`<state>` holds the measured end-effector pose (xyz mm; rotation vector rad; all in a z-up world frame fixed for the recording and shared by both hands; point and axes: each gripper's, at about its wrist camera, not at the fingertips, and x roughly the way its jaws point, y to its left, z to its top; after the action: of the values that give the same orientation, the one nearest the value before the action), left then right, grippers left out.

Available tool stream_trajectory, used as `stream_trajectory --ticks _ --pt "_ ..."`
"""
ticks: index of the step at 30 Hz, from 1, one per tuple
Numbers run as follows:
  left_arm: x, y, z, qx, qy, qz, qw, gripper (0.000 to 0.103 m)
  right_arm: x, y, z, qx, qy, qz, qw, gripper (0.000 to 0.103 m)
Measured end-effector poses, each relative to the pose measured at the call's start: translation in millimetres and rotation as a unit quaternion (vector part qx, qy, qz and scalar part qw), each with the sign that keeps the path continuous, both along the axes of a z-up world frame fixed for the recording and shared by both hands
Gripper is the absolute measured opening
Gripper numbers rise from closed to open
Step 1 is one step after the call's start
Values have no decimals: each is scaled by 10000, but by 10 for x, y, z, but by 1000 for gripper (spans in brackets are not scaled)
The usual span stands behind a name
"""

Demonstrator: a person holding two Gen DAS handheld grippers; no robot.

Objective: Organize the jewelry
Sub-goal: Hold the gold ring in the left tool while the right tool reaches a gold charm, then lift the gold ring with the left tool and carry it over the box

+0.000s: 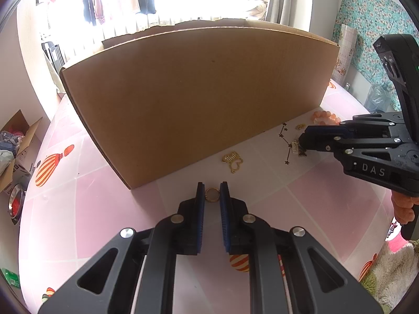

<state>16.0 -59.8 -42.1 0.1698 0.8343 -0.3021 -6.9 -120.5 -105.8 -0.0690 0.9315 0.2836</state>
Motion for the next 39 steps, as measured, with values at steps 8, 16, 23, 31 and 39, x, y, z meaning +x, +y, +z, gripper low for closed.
stream_trajectory --ticks 8,16,23,31,39 --pt "-6 3 -2 7 -5 0 10000 11 51 -176 9 111 106 37 9999 9" --pt "-3 -11 -2 20 -10 4 10000 11 9 -365 24 341 165 -75 9993 8" --pt "-20 -26 -10 27 -63 10 10000 11 10 -617 103 781 99 -300 9964 8" --pt "-44 17 33 -37 -114 -57 9999 4 -84 -757 204 924 -109 -416 9948 8" --pt "-61 56 71 -174 -5 0 9998 6 -373 -628 263 1046 -227 -364 9936 8"
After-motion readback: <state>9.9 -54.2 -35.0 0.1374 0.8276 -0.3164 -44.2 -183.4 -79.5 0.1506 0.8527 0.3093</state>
